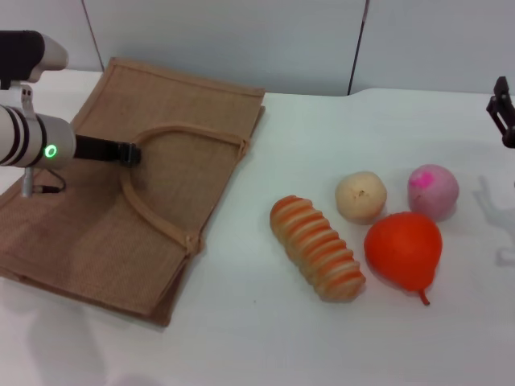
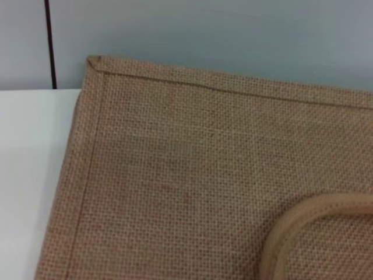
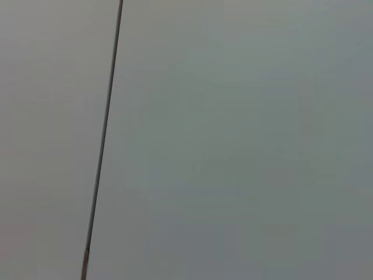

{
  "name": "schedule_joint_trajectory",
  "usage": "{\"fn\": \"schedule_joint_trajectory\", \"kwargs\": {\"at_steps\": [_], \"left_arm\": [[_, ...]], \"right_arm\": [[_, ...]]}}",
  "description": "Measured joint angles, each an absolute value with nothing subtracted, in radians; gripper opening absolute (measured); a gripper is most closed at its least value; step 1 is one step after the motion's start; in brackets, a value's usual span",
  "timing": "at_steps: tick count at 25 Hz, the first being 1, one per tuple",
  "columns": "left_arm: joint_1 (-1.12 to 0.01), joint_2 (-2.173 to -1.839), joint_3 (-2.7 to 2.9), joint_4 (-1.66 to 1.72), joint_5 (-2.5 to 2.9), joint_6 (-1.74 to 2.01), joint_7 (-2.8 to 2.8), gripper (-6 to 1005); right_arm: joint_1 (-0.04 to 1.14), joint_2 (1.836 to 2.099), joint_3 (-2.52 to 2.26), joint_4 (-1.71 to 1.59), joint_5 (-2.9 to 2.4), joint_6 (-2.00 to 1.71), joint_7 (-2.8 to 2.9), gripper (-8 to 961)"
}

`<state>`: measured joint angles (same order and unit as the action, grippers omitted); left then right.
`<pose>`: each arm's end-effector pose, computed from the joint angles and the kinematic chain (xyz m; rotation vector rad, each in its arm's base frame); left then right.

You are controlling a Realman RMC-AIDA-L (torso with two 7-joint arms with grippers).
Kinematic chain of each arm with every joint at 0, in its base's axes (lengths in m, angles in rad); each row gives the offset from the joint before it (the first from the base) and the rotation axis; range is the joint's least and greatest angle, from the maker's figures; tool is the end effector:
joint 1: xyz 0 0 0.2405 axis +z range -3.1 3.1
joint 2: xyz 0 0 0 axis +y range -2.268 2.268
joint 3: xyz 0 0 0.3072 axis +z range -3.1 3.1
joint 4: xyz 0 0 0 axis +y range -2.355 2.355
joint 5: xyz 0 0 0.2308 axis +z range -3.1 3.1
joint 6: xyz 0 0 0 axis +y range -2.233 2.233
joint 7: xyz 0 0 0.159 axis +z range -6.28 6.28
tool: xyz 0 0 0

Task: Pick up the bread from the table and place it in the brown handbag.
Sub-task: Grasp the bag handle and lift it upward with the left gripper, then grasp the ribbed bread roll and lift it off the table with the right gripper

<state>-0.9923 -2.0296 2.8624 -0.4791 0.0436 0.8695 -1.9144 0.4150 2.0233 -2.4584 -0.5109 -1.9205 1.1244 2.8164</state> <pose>-0.3483 0.5008 -0.0130 -2.0416 -1.2867 -0.0857 0.3330 0.3915 -0.0530 -1.5065 0.3900 0.6214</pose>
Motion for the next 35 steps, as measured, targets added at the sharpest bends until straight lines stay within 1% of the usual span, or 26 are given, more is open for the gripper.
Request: {"fn": "schedule_joint_trajectory", "kwargs": {"at_steps": [6,12,14,17,19,24,26,27,28,31,33,35], "left_arm": [[-0.98,-2.032,2.861,-0.513,-0.043,0.903,-1.875,126],[-0.938,-2.032,2.861,-0.563,-0.213,1.019,-1.785,124],[-0.918,-2.031,2.861,-0.569,-0.281,1.063,-1.744,124],[-0.891,-2.029,2.861,-0.569,-0.368,1.128,-1.688,124],[-0.873,-2.028,2.862,-0.57,-0.42,1.182,-1.644,123],[-0.852,-2.028,2.861,-0.559,-0.505,1.271,-1.56,123],[-0.837,-2.028,2.86,-0.559,-0.54,1.314,-1.521,123],[-0.83,-2.029,2.86,-0.558,-0.553,1.331,-1.507,123],[-0.824,-2.029,2.86,-0.558,-0.569,1.355,-1.491,123],[-0.806,-2.029,2.859,-0.555,-0.616,1.426,-1.448,122],[-0.793,-2.029,2.859,-0.552,-0.651,1.475,-1.425,122],[-0.782,-2.028,2.861,-0.551,-0.679,1.507,-1.416,122]], "right_arm": [[0.414,2.023,-2.461,-0.509,-1.921,1.124,2.816,887],[0.416,2.021,-2.467,-0.528,-1.921,1.077,2.816,886],[0.421,2.014,-2.467,-0.547,-1.922,1.018,2.816,886],[0.435,1.994,-2.469,-0.586,-1.93,0.922,2.816,886],[0.444,1.969,-2.472,-0.63,-1.943,0.849,2.817,886],[0.441,1.865,-2.489,-0.827,-1.999,0.684,2.817,885],[0.439,1.827,-2.505,-0.903,-2.033,0.631,2.817,885],[0.439,1.787,-2.514,-0.989,-2.071,0.55,2.817,885],[0.439,1.787,-2.514,-0.989,-2.071,0.55,2.817,885],[0.438,1.728,-2.515,-1.129,-2.144,0.389,2.817,884],[0.438,1.701,-2.515,-1.215,-2.192,0.296,2.816,884],[0.438,1.685,-2.51,-1.295,-2.245,0.188,2.814,884]]}}
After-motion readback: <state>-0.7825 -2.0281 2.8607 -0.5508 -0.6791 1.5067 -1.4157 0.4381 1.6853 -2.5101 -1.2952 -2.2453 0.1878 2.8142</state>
